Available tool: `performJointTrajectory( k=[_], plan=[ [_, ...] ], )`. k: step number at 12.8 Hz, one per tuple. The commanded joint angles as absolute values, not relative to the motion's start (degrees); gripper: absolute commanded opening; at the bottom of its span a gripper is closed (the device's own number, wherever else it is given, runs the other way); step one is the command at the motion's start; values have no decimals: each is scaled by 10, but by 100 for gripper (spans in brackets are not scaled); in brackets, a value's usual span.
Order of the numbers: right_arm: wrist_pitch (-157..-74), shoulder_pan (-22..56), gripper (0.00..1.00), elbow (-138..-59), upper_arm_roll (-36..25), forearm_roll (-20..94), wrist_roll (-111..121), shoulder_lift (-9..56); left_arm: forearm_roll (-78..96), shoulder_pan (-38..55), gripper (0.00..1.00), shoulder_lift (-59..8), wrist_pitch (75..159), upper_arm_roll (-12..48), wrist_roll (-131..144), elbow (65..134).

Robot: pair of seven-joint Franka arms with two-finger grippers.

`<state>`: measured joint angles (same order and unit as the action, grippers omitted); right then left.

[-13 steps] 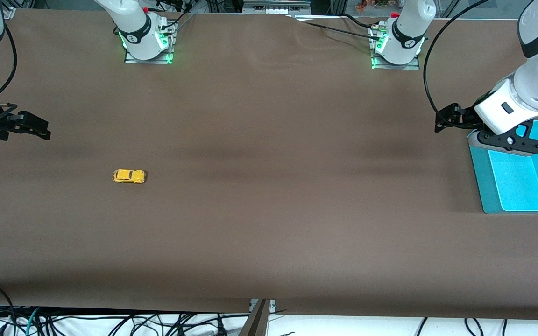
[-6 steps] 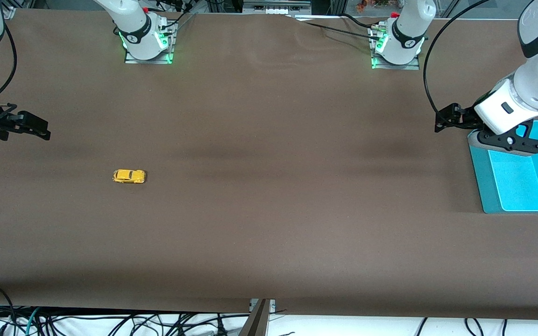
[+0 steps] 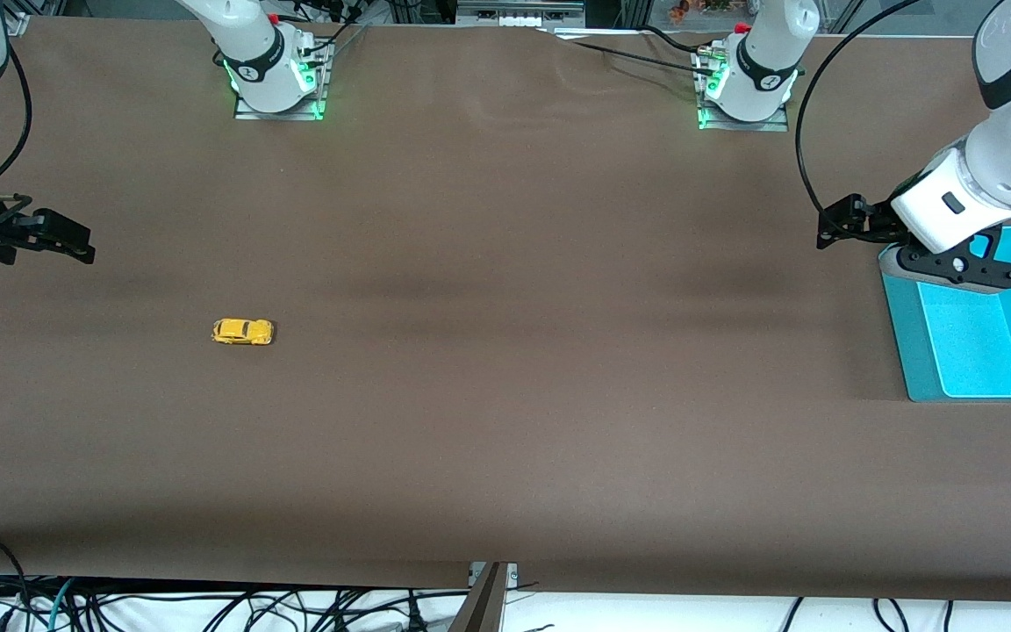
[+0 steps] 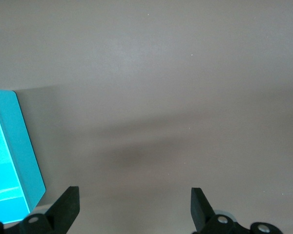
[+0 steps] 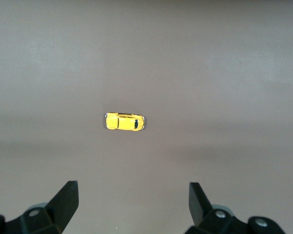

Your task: Wind and store yellow beetle car

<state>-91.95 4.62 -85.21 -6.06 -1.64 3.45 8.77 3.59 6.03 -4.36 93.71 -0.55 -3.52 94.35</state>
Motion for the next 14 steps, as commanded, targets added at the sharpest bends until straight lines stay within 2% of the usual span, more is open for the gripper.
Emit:
performJointTrajectory(
  k=[1, 14],
  plan=[
    [-916, 40, 100, -853, -54, -24, 28, 83, 37, 58, 100, -52, 926, -3, -29, 925],
    [-919, 38, 100, -853, -54, -21, 28, 91, 37, 58, 100, -52, 926, -3, -29, 925]
  ],
)
